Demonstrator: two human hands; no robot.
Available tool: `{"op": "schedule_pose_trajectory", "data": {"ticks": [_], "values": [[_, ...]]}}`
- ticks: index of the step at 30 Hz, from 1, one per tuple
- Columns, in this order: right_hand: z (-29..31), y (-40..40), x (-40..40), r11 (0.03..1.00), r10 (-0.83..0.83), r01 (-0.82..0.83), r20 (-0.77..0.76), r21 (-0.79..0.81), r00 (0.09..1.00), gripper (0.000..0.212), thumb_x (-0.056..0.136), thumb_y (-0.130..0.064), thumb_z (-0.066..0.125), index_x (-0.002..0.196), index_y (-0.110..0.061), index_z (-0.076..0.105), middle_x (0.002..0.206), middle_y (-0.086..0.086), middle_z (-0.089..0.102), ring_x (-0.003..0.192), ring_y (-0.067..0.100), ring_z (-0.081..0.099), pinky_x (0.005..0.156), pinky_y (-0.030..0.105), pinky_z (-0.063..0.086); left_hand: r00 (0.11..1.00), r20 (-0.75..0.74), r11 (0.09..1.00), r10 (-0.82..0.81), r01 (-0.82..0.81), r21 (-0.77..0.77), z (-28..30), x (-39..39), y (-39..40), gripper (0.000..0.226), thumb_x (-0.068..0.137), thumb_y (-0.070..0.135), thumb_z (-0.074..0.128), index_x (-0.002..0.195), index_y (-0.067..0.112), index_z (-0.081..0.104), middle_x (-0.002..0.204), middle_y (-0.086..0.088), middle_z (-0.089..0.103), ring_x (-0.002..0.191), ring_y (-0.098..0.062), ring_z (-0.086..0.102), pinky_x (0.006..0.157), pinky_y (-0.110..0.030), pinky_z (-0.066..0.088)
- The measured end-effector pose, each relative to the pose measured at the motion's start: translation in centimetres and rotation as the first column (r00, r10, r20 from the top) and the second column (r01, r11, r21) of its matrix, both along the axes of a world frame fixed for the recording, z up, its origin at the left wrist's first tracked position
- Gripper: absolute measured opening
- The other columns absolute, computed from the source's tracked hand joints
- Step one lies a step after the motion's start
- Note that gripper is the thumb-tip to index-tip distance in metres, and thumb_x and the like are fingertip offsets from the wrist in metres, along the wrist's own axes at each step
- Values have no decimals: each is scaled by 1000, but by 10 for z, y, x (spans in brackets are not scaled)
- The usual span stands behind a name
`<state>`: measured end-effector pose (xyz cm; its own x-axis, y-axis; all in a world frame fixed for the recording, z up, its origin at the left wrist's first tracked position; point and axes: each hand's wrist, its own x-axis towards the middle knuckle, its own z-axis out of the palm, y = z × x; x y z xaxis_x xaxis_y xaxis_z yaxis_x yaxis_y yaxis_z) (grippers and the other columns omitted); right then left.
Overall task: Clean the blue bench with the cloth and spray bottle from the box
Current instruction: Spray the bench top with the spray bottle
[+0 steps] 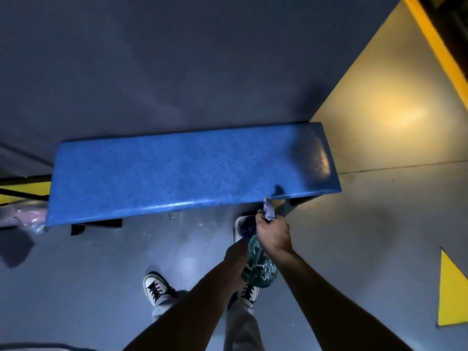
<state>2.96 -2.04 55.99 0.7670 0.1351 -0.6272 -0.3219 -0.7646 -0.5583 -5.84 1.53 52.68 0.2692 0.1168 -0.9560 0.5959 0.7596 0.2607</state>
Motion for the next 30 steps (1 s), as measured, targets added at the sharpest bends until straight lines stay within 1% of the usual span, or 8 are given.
{"op": "schedule_pose_trajectory", "data": {"ticks": [3,8,11,18,22,25,27,30], "values": [[-4,-11,14,998,-63,63,32,6,997,29,96,-34,62,91,-6,60,74,13,65,71,36,67,64,39,52,997,-59,995,51,-56,-83,-2,21,-15,26,89,27,71,103,5,70,89,-16,78,84,-31,75,97,-41,59],[-11,-30,36,994,-104,103,23,40,994,33,96,-39,57,94,-6,62,72,6,63,74,32,68,73,42,56,990,-111,988,91,-103,-112,-7,50,-31,36,97,34,65,117,5,68,113,-21,75,105,-35,74,104,-47,56],[-19,-44,50,992,-115,111,59,63,992,40,92,-50,53,89,-11,65,79,10,69,73,29,69,68,38,57,989,-97,990,107,-115,-82,-16,65,-42,32,98,31,59,115,5,68,113,-23,75,100,-36,74,100,-45,57],[-25,-80,92,986,-157,151,105,68,982,29,98,-36,52,89,-11,63,86,16,71,72,30,66,62,30,45,999,-40,1000,-7,7,-16,-43,110,-66,18,97,34,57,98,18,64,117,-17,74,100,-25,69,107,-45,53],[-34,-94,113,970,-243,237,125,59,962,33,98,-36,52,83,-9,63,86,18,71,80,39,66,68,35,46,997,-73,1000,-14,14,-2,-46,123,-77,23,104,18,50,82,13,55,82,-8,59,104,-24,58,102,-35,46],[-37,-103,122,967,-253,246,130,69,959,37,100,-33,51,67,-18,53,78,11,66,75,34,62,69,31,40,996,-13,996,-84,84,-30,-44,138,-84,23,103,21,48,84,19,60,87,-5,63,101,-26,69,87,-30,50],[-35,-108,125,975,-221,215,137,57,966,39,101,-32,50,63,-23,48,78,8,62,74,30,57,70,30,38,991,33,992,-128,128,-16,-38,144,-85,25,106,28,44,86,26,58,89,4,63,87,-13,67,77,-25,56],[-33,-115,125,976,-210,203,89,78,974,36,99,-38,53,66,-26,49,81,8,63,73,27,57,69,36,43,971,22,971,-237,237,16,-48,140,-85,21,102,34,46,86,28,58,98,3,65,94,-18,66,90,-36,60]]}}
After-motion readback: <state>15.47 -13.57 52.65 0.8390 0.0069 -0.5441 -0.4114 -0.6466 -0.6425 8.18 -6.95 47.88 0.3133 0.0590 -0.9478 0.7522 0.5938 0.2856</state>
